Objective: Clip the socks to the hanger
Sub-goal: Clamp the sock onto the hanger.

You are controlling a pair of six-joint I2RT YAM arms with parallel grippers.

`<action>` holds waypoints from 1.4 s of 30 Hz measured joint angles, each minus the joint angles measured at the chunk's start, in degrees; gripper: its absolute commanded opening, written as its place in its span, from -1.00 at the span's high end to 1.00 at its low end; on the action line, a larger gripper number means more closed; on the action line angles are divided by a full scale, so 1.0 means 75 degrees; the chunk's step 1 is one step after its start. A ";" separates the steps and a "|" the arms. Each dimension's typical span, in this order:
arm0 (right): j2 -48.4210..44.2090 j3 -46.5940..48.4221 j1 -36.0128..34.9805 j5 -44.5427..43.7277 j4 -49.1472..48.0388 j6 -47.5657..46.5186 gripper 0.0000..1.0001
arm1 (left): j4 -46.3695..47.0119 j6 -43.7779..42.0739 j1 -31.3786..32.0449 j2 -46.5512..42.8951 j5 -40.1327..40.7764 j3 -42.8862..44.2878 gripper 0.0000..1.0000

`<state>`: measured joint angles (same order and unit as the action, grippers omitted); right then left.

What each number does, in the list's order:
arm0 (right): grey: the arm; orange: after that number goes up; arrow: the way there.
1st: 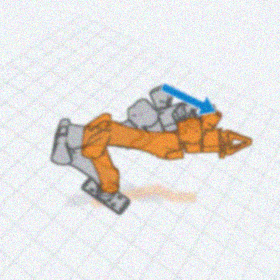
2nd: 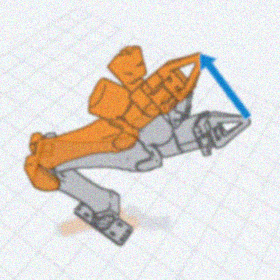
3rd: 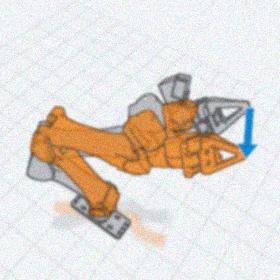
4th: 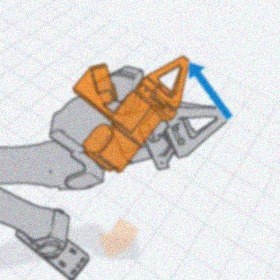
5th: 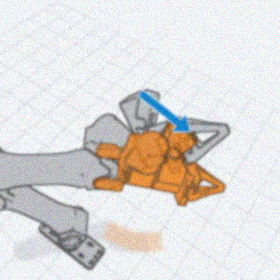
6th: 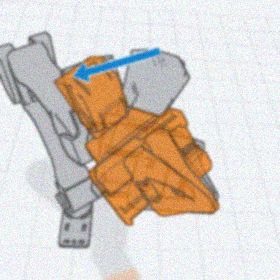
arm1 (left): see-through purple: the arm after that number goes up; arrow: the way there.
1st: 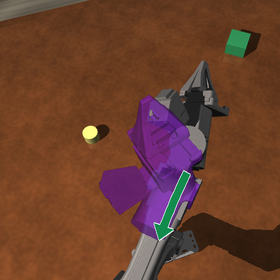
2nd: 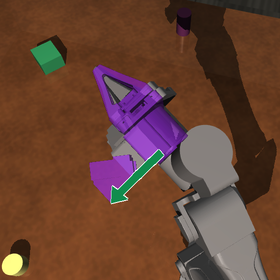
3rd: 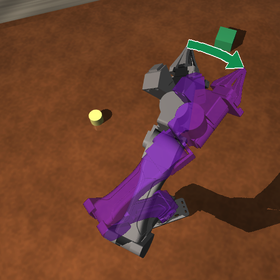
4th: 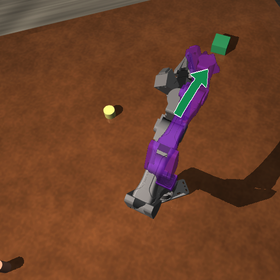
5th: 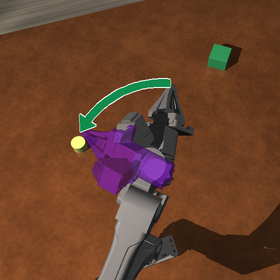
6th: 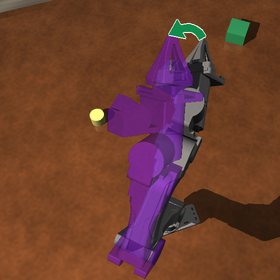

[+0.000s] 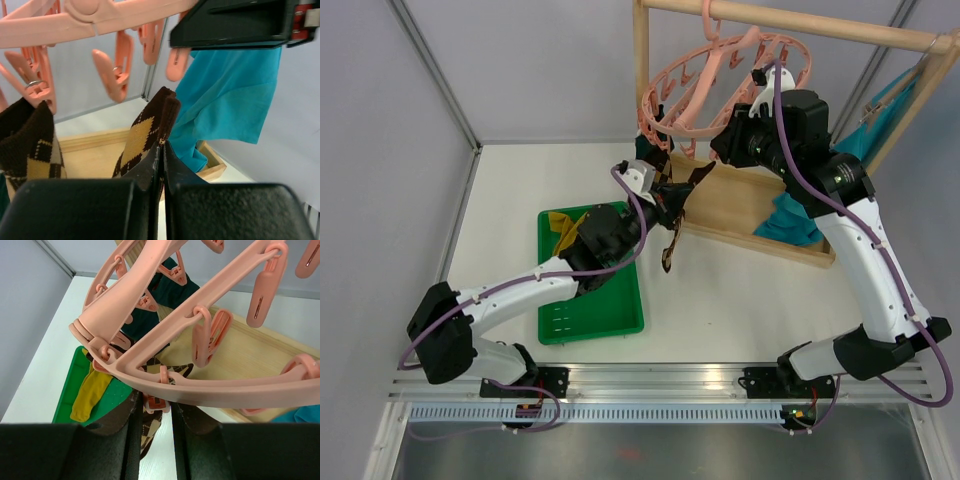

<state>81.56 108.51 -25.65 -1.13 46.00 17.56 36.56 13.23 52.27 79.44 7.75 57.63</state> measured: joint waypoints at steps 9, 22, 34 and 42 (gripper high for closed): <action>0.0178 0.0306 0.0000 -0.0181 0.0242 0.0172 0.99 | 0.0592 -0.0551 0.0571 0.0102 0.0982 0.0067 0.95; 0.0358 0.0402 0.0000 -0.0358 0.0350 0.0382 0.99 | 0.1262 -0.1495 0.1145 0.0213 0.2110 0.0050 0.95; 0.0364 0.0402 0.0000 -0.0379 0.0353 0.0431 0.99 | 0.1378 -0.1547 0.1192 0.0213 0.2719 -0.0364 0.95; 0.0364 0.0402 0.0000 -0.0376 0.0353 0.0431 1.00 | 0.1367 -0.1550 0.1192 0.0227 0.2754 -0.0347 0.95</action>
<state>84.29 111.53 -25.65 -3.95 48.64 20.80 46.81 1.61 61.21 81.14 28.40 55.02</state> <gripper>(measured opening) 0.305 0.030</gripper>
